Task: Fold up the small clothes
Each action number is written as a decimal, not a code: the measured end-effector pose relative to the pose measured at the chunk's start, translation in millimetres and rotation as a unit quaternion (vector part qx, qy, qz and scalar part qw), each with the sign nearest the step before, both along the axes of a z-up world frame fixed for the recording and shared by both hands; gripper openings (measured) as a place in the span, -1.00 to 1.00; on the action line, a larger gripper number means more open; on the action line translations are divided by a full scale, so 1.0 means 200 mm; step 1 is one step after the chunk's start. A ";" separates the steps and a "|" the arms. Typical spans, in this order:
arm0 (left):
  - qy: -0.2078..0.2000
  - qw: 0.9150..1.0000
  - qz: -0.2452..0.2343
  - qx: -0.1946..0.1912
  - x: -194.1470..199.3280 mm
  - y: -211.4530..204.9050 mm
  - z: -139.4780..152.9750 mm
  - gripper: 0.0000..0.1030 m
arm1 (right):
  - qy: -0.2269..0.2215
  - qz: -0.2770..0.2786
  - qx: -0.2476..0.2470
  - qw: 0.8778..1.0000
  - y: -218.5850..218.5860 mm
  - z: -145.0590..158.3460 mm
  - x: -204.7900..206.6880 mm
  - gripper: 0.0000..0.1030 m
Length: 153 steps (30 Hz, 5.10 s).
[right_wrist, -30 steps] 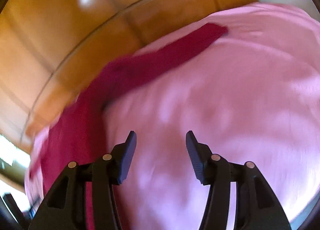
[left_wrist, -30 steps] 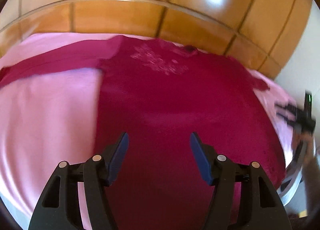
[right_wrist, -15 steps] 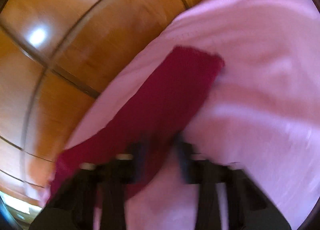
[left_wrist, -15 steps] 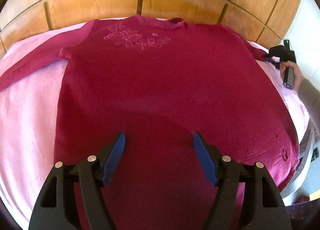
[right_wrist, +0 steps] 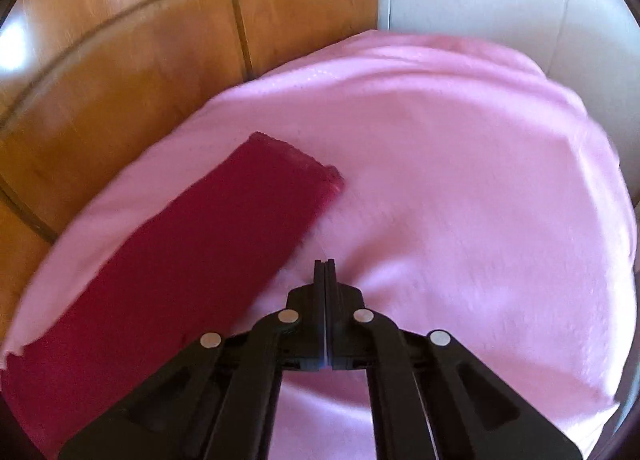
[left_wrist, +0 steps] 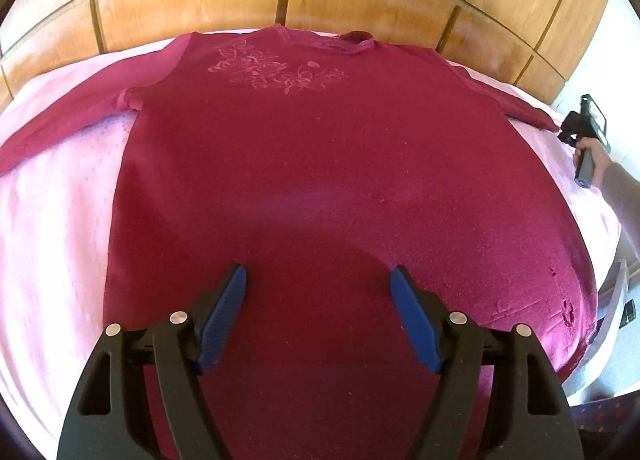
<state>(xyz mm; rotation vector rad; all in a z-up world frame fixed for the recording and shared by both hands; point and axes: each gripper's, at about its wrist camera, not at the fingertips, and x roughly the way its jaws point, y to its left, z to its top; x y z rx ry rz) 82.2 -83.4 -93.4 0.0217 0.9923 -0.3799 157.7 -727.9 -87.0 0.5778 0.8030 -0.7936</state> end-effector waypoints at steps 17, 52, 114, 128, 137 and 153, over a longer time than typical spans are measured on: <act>-0.004 1.000 0.016 -0.008 -0.08 0.05 0.03 0.41 | -0.100 0.025 0.123 0.987 0.14 -0.02 0.12 0.38; -0.019 0.997 0.065 -0.023 -0.09 0.18 0.07 0.49 | -0.065 0.399 0.206 0.891 1.23 0.00 -0.45 0.32; 0.006 0.994 0.108 -0.029 0.01 0.26 0.06 0.79 | -0.132 0.364 0.040 0.921 1.12 0.51 0.54 -0.90; -0.026 0.981 0.153 -0.119 0.06 0.46 0.17 0.92 | -0.056 0.525 0.077 0.846 2.34 0.25 0.80 -0.80; 0.008 0.968 0.159 -0.192 0.29 0.49 0.25 0.92 | -0.146 0.505 0.130 0.840 2.10 0.35 0.52 0.58; 0.086 0.963 0.139 -0.214 0.92 0.10 0.10 0.50 | -0.260 0.307 0.316 0.859 1.26 0.13 0.18 0.95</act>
